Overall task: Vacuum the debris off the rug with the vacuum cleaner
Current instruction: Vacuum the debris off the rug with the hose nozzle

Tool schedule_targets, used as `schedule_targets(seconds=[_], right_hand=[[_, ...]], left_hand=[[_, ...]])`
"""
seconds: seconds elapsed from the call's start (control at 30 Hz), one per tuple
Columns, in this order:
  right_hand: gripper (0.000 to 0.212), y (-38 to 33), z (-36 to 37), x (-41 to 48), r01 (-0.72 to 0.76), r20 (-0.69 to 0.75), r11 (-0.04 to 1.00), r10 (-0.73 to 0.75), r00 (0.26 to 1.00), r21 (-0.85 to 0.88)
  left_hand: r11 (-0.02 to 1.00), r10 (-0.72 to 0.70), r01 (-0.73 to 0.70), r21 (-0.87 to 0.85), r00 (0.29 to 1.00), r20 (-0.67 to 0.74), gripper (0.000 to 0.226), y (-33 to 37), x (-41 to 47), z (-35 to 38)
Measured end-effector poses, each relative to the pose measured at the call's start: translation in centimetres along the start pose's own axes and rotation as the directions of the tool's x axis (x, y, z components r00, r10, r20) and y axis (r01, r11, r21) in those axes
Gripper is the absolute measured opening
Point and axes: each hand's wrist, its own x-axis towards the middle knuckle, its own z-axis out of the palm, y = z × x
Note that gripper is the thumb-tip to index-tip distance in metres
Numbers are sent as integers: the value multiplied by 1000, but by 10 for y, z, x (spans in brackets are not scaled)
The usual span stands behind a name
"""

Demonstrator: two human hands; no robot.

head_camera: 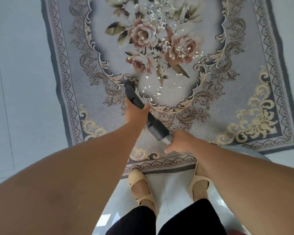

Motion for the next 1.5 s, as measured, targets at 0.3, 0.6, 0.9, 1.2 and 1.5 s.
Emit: schedule_targets(seconds=[0.3, 0.6, 0.9, 1.2, 1.5], right_hand=[[35, 50, -15, -18, -60, 66, 997, 63, 996, -43], [19, 109, -23, -56, -137, 98, 970, 159, 982, -202], [29, 41, -62, -5, 1, 33, 999, -2, 999, 33], [29, 79, -44, -31, -59, 81, 998, 59, 995, -10], [22, 111, -48, -56, -136, 82, 982, 147, 986, -129]], left_hand=[[998, -57, 57, -12, 998, 35, 78, 2, -30, 44], [988, -147, 151, -24, 981, 125, 84, 0, -88, 94], [999, -38, 38, -12, 999, -28, 69, 48, -11, 48], [997, -59, 61, -37, 997, 55, 73, 26, -43, 76], [994, -106, 109, -19, 988, 113, 83, 20, -76, 108]])
